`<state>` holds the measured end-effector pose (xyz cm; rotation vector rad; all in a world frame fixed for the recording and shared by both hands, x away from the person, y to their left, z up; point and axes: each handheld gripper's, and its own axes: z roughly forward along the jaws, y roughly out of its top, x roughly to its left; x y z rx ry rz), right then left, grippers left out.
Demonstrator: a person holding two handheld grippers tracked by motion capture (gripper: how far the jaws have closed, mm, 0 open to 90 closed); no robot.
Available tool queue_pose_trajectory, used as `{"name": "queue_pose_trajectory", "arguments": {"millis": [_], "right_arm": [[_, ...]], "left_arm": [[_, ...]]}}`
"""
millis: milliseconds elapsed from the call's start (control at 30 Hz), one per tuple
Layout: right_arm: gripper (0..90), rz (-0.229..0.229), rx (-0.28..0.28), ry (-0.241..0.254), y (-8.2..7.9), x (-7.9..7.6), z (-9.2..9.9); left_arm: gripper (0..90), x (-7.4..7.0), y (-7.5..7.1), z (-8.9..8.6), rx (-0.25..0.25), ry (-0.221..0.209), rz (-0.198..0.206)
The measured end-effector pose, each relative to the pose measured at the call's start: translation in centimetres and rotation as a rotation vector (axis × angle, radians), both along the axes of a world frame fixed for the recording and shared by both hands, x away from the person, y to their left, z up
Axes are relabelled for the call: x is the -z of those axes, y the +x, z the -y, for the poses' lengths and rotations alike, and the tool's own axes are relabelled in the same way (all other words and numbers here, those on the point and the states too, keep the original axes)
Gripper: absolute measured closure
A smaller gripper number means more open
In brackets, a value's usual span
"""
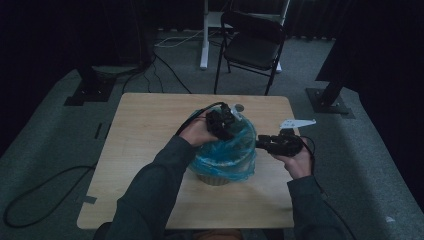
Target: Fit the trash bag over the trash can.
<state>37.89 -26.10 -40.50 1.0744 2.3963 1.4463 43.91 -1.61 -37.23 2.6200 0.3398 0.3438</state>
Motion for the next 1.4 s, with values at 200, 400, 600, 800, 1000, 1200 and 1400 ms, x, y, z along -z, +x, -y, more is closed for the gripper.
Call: {"name": "queue_pose_trajectory", "arguments": {"millis": [200,400,600,800,1000,1200,1400], "right_arm": [[60.4,-0.002,-0.002,0.000,0.0,0.0,0.0],[60.4,0.002,-0.004,0.000,0.0,0.0,0.0],[60.4,0.002,-0.004,0.000,-0.1,0.0,0.0],[60.2,0.002,-0.005,-0.001,-0.1,0.0,0.0],[59.6,0.006,-0.003,0.002,-0.2,-0.1,0.2],[58.6,0.012,0.003,0.006,-0.2,-0.2,0.5],[58.0,0.012,0.009,0.010,-0.1,-0.2,0.6]], "left_arm": [[56.4,0.6,-0.2,0.5,-0.002,0.067,0.031],[53.4,1.2,-0.2,1.1,-0.003,0.146,0.044],[53.0,1.5,-0.1,1.3,-0.007,0.181,0.043],[51.8,1.3,-0.1,1.2,-0.029,0.180,0.071],[52.0,-0.2,-0.3,-0.1,-0.064,0.054,0.109],[52.2,-1.9,-0.5,-2.3,-0.135,-0.096,0.160],[53.3,-4.3,-1.6,-4.8,-0.188,-0.223,0.216]]}}
